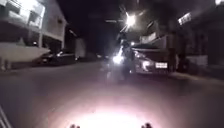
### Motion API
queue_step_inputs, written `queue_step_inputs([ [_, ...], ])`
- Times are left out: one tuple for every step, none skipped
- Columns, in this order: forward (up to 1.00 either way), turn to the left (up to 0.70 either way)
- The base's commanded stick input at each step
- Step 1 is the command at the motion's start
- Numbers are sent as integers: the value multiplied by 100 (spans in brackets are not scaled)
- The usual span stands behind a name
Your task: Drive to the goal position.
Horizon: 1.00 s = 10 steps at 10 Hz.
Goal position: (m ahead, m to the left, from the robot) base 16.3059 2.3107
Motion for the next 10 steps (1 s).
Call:
queue_step_inputs([
  [85,0],
  [85,0],
  [85,0],
  [85,0],
  [85,0],
  [85,0],
  [85,0],
  [85,0],
  [85,0],
  [85,0],
])
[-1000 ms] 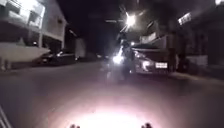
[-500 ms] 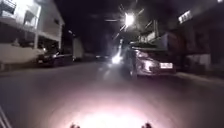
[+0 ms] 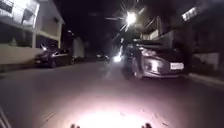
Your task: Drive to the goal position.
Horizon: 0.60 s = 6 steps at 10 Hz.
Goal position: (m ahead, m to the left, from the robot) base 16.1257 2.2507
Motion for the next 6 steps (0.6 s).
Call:
queue_step_inputs([
  [85,0],
  [85,0],
  [85,0],
  [85,0],
  [85,0],
  [85,0],
])
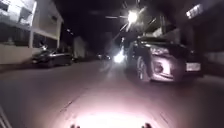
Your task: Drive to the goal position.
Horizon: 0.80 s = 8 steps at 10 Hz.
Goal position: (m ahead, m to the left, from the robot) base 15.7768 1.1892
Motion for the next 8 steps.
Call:
queue_step_inputs([
  [85,0],
  [85,0],
  [85,0],
  [85,0],
  [85,0],
  [85,0],
  [85,0],
  [85,0],
])
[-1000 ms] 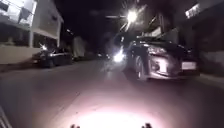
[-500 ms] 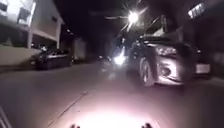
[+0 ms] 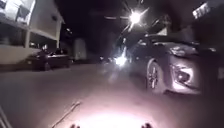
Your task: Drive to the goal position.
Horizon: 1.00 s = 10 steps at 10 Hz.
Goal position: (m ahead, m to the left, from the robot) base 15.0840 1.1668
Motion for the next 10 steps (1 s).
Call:
queue_step_inputs([
  [85,0],
  [85,0],
  [85,0],
  [85,0],
  [85,0],
  [85,0],
  [85,0],
  [85,0],
  [85,0],
  [85,-2],
])
